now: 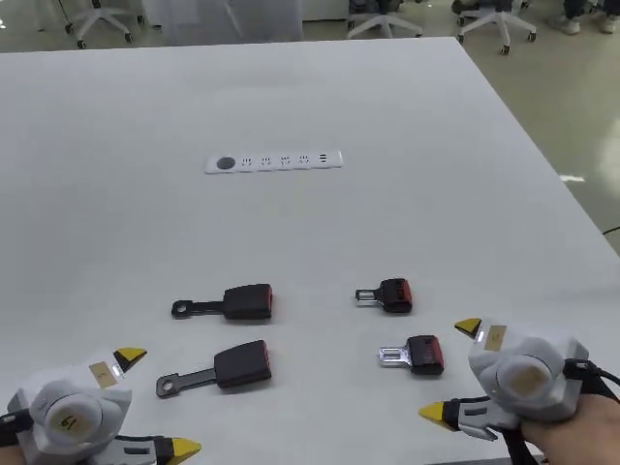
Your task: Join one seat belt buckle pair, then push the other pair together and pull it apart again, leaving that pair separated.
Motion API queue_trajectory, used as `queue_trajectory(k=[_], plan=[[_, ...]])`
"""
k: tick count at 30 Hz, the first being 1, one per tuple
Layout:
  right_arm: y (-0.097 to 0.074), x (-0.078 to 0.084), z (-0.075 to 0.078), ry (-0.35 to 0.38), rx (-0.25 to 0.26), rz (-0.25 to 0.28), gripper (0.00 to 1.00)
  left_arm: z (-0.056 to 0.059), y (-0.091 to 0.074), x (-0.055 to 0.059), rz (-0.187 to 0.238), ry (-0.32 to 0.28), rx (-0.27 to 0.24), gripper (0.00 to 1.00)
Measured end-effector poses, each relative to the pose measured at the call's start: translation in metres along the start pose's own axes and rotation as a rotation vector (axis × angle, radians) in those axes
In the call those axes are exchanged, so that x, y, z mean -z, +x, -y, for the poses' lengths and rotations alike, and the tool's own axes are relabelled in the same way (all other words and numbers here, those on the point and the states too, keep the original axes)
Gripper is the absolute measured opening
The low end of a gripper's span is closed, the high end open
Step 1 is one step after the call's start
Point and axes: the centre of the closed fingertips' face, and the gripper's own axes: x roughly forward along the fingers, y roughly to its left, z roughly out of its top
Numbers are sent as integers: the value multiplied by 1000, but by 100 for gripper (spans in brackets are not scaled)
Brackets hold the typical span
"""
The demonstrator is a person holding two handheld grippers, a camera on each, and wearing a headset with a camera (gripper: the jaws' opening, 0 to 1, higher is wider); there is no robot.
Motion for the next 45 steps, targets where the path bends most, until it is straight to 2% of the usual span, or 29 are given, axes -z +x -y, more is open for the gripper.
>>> queue_trajectory(k=[3, 7, 11, 14, 18, 22, 24, 28, 30, 31, 33, 34, 36, 37, 40, 44, 45], plan=[[1, 1, 1, -2, -10, -1, 71, -3, 4, -4, -2, 16, 1, 80], [6, 5, 1, -17, -38, -14, 63, -6, 13, -4, -9, 13, -7, 73], [14, 9, 2, -55, -65, -37, 56, 0, 28, -7, -9, 15, 19, 68], [23, 9, 6, -132, -78, -68, 54, 3, 35, -16, 5, -3, 48, 60], [33, 8, 10, -179, -105, -94, 51, 12, 45, -22, 8, 33, 103, 55], [43, 9, 18, -197, -123, -113, 49, 8, 54, -22, -13, 83, 101, 52], [46, 9, 21, -195, -135, -117, 48, 8, 56, -26, -13, 99, 111, 49], [52, 12, 24, -208, -162, -136, 48, 5, 63, -38, 8, 70, 152, 44], [55, 12, 29, -226, -153, -147, 50, 3, 67, -37, -8, 85, 163, 40], [57, 13, 28, -223, -173, -152, 49, 1, 71, -33, -32, 101, 170, 39], [60, 12, 25, -208, -208, -146, 47, 0, 75, -30, -51, 120, 173, 38], [61, 13, 24, -205, -220, -149, 45, 0, 76, -29, -56, 121, 166, 38], [62, 15, 20, -170, -262, -156, 38, 2, 79, -27, -64, 141, 181, 37], [62, 15, 21, -166, -266, -156, 38, 4, 80, -26, -73, 150, 191, 36], [61, 17, 20, -177, -286, -166, 38, 9, 82, -24, -92, 185, 212, 34], [63, 22, 20, -202, -310, -190, 38, 7, 84, -23, -104, 230, 221, 34], [64, 25, 20, -212, -318, -209, 38, 9, 84, -24, -103, 247, 236, 34]])
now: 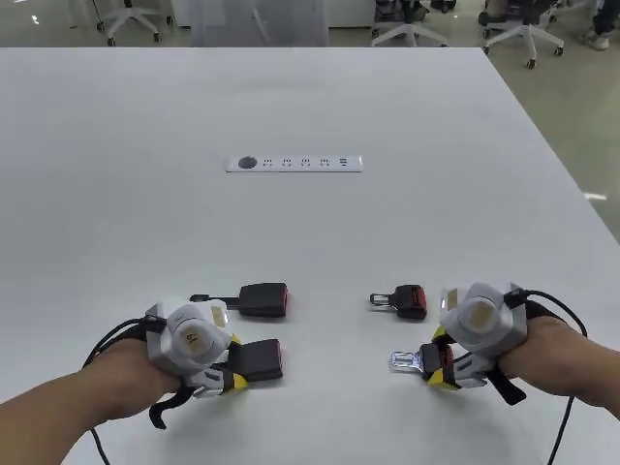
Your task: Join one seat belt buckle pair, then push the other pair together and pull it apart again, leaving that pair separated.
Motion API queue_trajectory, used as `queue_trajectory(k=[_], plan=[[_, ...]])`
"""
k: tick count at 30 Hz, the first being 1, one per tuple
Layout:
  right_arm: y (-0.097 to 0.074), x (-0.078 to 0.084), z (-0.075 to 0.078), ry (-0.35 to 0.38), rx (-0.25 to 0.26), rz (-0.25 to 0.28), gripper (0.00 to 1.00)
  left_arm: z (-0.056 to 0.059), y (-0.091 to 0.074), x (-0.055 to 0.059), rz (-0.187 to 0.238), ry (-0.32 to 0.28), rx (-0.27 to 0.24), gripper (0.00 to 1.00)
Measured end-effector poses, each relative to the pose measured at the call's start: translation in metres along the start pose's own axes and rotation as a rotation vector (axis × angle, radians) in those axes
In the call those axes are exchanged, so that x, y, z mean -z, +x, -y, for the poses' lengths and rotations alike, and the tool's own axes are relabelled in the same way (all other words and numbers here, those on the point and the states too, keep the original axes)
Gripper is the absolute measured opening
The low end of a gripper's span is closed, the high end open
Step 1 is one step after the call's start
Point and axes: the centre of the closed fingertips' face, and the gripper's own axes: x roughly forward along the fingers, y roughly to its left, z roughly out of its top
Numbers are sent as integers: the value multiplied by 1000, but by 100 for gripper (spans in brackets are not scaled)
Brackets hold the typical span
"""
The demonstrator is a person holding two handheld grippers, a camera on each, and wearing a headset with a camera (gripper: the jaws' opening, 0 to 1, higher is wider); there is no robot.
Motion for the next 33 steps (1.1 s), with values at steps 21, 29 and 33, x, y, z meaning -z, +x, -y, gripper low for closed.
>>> queue_trajectory(k=[21, 29, 33], plan=[[2, 3, -1, -35, -40, -21, 35, 5, 5, -2, -64, 125, 147, 32], [3, 2, 0, -35, -44, 4, 35, 5, 6, -3, -77, 128, 155, 32], [3, 1, 1, -36, -47, 26, 35, 5, 6, -3, -78, 118, 151, 32]])
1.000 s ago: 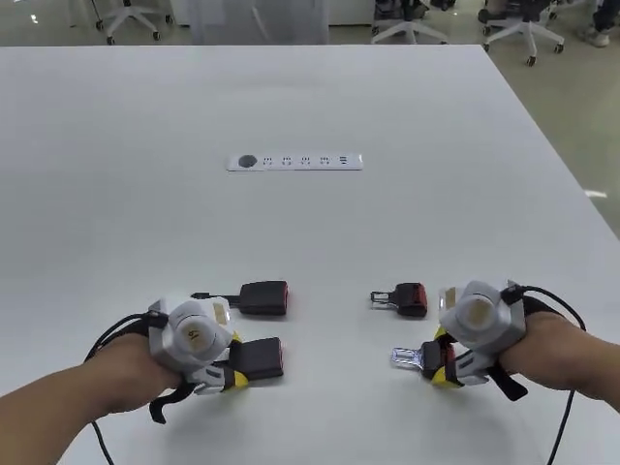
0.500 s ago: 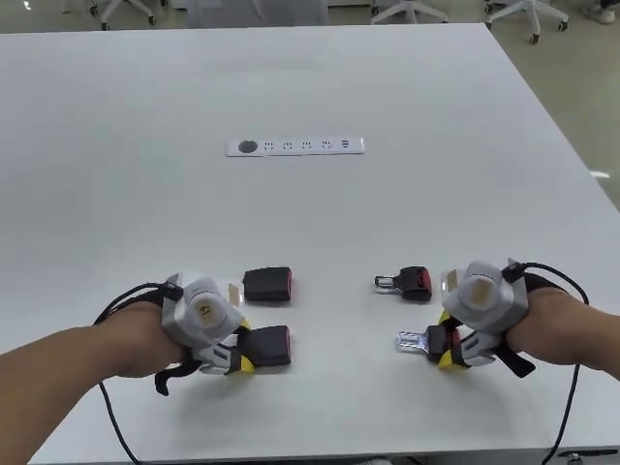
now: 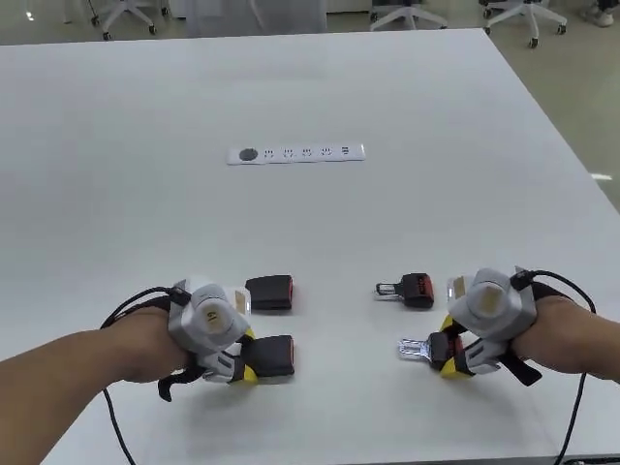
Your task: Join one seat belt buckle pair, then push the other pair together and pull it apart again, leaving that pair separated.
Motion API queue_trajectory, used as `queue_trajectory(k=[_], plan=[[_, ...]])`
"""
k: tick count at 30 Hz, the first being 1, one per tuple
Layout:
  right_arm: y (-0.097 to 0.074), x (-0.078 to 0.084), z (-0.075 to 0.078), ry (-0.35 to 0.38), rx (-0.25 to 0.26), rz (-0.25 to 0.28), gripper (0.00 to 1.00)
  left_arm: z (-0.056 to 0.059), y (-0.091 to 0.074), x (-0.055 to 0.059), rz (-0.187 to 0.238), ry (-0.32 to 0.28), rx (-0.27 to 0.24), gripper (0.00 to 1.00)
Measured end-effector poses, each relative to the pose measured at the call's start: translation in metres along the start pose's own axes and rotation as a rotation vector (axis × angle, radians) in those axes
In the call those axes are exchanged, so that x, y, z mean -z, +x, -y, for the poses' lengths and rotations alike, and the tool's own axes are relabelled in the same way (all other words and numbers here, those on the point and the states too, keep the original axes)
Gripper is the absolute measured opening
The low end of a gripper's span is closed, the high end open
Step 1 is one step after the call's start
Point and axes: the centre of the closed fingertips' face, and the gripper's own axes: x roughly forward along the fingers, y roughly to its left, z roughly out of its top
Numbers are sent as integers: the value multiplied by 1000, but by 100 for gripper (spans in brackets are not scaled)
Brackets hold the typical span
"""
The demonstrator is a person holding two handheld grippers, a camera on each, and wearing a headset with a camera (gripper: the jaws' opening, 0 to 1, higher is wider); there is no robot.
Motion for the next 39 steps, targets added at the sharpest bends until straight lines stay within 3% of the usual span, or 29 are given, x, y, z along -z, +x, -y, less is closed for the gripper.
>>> queue_trajectory(k=[2, 8, 17, 21, 27, 32, 39], plan=[[0, -2, 2, 27, -1, 32, 35, 0, 0, 0, -7, -3, -2, 32], [2, -7, 2, 61, 10, 54, 36, 0, 0, 0, -8, -2, 1, 32], [7, -20, -4, 36, 8, 44, 36, 1, 1, 0, -24, -8, -4, 32], [14, -37, -6, 35, 29, 64, 36, 1, 1, -1, -16, -30, -15, 32], [29, -71, -18, 13, 9, 105, 36, 2, 1, -2, -11, -38, -19, 32], [38, -90, -17, 11, 17, 116, 36, 2, 1, -2, 26, -70, -35, 32], [50, -120, -26, -19, 8, 128, 36, 2, 1, -3, 18, -55, -30, 32]])
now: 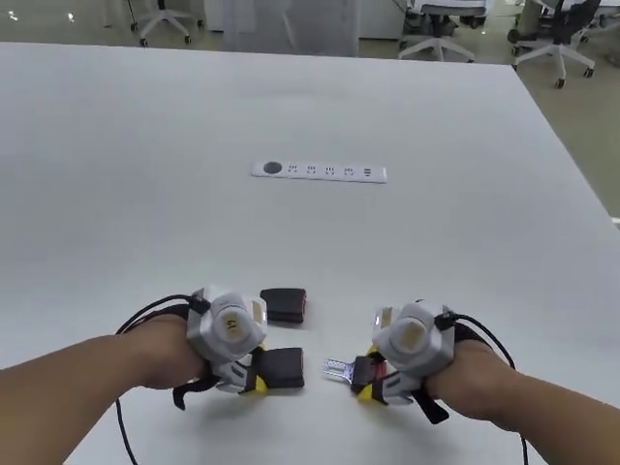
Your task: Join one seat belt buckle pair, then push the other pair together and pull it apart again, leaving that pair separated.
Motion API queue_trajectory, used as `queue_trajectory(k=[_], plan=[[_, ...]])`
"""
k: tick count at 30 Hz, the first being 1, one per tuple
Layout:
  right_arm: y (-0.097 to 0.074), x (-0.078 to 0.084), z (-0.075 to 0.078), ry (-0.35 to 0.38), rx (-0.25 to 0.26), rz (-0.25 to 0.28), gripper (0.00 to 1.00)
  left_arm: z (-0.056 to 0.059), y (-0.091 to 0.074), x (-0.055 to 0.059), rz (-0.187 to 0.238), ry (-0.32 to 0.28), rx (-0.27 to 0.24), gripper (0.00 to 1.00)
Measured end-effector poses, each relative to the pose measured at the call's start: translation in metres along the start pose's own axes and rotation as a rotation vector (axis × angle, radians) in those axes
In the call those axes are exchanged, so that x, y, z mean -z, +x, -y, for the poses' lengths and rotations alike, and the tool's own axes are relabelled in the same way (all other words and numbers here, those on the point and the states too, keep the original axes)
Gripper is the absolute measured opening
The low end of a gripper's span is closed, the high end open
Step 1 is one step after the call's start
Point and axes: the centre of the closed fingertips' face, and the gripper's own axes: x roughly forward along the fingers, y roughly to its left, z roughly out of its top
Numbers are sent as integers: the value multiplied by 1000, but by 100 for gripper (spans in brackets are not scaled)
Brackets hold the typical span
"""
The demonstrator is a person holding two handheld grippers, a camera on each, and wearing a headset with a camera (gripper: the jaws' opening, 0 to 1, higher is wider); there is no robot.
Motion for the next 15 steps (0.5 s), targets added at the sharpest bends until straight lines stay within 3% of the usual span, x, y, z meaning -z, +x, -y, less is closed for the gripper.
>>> queue_trajectory(k=[5, 12, 15], plan=[[9, -14, -1, -16, -11, 8, 36, 1, 0, 0, -13, 6, 2, 32], [12, -18, -5, -60, -27, -20, 36, 2, 2, -1, -54, 42, 14, 32], [13, -23, -8, -86, -27, -8, 35, 2, 2, -1, -64, 49, 19, 31]])
